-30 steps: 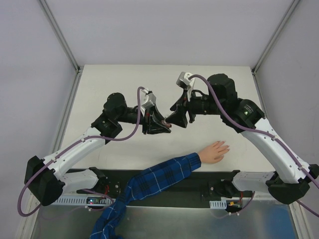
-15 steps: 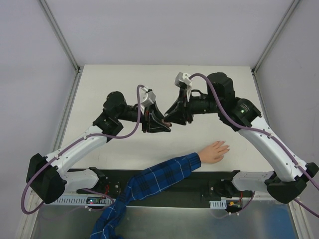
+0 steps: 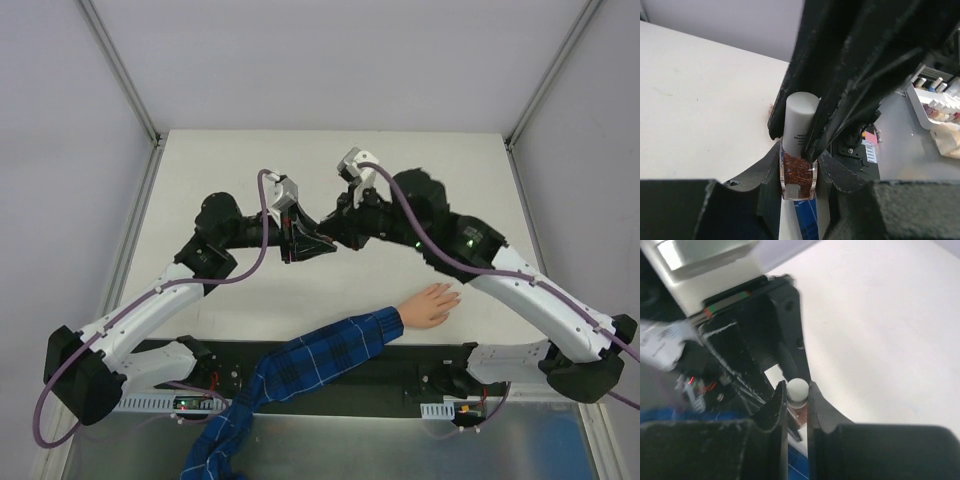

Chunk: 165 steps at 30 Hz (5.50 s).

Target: Paint the nails

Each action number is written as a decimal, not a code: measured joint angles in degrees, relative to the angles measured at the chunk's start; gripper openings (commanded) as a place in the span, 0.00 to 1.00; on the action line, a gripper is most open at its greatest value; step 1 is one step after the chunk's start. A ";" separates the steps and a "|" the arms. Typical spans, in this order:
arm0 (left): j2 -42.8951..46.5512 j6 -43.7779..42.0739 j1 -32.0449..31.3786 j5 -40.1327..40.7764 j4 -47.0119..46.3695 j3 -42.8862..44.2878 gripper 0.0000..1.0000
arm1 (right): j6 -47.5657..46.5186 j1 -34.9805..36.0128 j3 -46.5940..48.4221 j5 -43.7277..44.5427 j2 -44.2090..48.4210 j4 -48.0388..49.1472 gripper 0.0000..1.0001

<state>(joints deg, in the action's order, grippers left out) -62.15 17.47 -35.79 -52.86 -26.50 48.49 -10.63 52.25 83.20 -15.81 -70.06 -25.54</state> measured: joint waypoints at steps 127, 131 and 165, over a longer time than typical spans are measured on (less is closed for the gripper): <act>6.56 -13.77 3.69 5.57 14.60 1.07 0.00 | 9.97 19.08 0.79 48.78 -2.97 0.74 0.68; 5.64 -13.53 4.00 1.40 12.63 1.07 0.00 | 5.03 10.60 0.66 32.44 1.16 -2.60 0.69; 1.99 0.70 3.98 -13.88 -0.94 1.09 0.00 | -4.61 -2.16 4.09 -17.75 -2.38 -0.28 0.01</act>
<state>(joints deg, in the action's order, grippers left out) -60.16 18.17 -31.81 -66.74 -27.44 49.58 -15.25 50.09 87.29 -33.56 -72.44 -25.82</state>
